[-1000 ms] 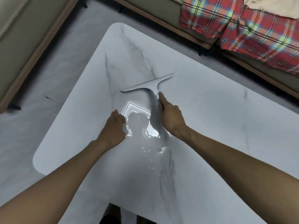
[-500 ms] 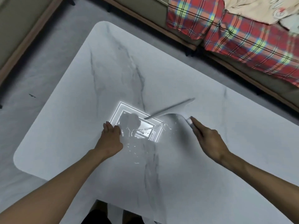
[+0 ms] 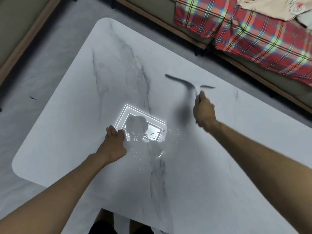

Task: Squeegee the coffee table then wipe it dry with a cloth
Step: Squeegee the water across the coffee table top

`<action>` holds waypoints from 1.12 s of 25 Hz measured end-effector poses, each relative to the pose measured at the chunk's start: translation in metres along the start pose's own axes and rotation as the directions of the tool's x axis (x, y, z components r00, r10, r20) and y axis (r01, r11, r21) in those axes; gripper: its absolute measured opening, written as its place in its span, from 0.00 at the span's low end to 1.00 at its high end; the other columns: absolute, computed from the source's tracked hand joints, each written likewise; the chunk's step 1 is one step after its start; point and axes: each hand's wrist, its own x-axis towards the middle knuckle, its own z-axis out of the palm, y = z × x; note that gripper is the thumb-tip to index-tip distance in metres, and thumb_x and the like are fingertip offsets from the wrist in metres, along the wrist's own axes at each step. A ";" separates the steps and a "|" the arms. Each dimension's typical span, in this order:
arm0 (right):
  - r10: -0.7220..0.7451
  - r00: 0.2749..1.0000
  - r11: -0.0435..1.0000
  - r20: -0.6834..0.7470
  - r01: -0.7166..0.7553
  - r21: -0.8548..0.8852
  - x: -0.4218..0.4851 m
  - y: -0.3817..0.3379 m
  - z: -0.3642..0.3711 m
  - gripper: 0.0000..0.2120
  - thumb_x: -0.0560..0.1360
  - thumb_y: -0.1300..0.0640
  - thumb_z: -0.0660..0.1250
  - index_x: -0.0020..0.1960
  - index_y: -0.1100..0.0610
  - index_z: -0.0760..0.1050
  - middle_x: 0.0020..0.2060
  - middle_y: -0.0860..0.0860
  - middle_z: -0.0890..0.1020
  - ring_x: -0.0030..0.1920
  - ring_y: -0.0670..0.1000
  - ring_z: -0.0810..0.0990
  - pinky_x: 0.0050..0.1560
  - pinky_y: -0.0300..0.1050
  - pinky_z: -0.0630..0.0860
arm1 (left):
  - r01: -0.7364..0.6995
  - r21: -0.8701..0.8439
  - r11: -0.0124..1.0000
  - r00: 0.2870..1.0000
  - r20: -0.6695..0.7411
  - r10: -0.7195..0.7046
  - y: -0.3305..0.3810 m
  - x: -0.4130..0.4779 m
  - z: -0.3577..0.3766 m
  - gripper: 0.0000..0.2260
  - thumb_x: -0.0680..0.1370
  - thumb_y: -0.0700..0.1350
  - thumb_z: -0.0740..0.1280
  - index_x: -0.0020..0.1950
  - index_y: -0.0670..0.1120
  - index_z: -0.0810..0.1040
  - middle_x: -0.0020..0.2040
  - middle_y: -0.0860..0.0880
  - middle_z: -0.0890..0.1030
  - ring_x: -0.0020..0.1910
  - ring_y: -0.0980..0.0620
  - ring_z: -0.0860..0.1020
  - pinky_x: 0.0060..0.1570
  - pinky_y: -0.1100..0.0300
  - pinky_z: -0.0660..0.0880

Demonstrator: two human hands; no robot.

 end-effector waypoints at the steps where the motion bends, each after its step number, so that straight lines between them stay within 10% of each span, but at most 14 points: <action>1: -0.025 1.000 1.000 0.015 0.025 -0.019 -0.025 0.012 0.006 0.19 0.82 0.50 0.47 0.71 0.53 0.62 0.48 0.62 0.80 0.43 0.67 0.81 0.40 0.58 0.79 | 0.001 0.006 1.000 1.000 0.005 -0.001 0.000 0.000 0.000 0.14 0.72 0.36 0.60 0.56 0.43 0.62 0.77 0.31 0.43 0.78 0.36 0.40 0.74 0.50 0.53; 7: 0.054 0.967 0.998 0.248 -0.048 -0.030 -0.127 0.064 -0.028 0.19 0.82 0.45 0.47 0.69 0.49 0.65 0.31 0.48 0.73 0.30 0.53 0.68 0.29 0.39 0.65 | 0.026 0.032 0.999 0.999 0.021 -0.027 0.003 0.002 0.001 0.21 0.73 0.38 0.59 0.65 0.39 0.62 0.76 0.29 0.44 0.77 0.34 0.40 0.76 0.47 0.51; 13: 0.035 0.997 0.999 -0.072 -0.032 0.037 0.025 0.042 -0.055 0.16 0.80 0.46 0.47 0.61 0.52 0.66 0.41 0.61 0.78 0.34 0.57 0.73 0.29 0.44 0.71 | 0.056 0.068 0.996 0.998 0.008 -0.057 0.008 0.002 0.005 0.23 0.74 0.36 0.57 0.69 0.36 0.60 0.75 0.27 0.44 0.76 0.32 0.41 0.76 0.47 0.48; 18: 0.160 0.987 0.984 0.009 -0.160 0.079 0.029 0.048 -0.038 0.17 0.82 0.50 0.47 0.66 0.52 0.64 0.45 0.61 0.78 0.29 0.58 0.76 0.21 0.42 0.70 | 0.082 0.109 0.991 0.997 -0.005 -0.082 0.007 0.004 0.013 0.23 0.74 0.36 0.54 0.69 0.35 0.58 0.73 0.23 0.45 0.75 0.28 0.41 0.76 0.45 0.49; 22: 0.058 0.996 0.998 0.073 -0.057 -0.011 -0.075 0.090 -0.002 0.23 0.82 0.45 0.46 0.76 0.44 0.53 0.44 0.62 0.81 0.38 0.65 0.81 0.40 0.59 0.80 | 0.087 0.095 0.992 0.996 -0.009 -0.086 0.014 0.002 0.013 0.22 0.73 0.36 0.57 0.66 0.38 0.61 0.74 0.25 0.42 0.76 0.30 0.39 0.76 0.45 0.47; 28: -0.012 0.993 0.997 0.118 0.003 0.075 -0.088 0.061 -0.029 0.18 0.82 0.48 0.49 0.70 0.49 0.64 0.37 0.56 0.78 0.32 0.56 0.73 0.34 0.47 0.72 | 0.055 0.044 0.998 0.998 -0.036 -0.053 0.009 -0.004 0.012 0.22 0.73 0.37 0.60 0.66 0.39 0.63 0.76 0.31 0.45 0.77 0.35 0.40 0.76 0.48 0.49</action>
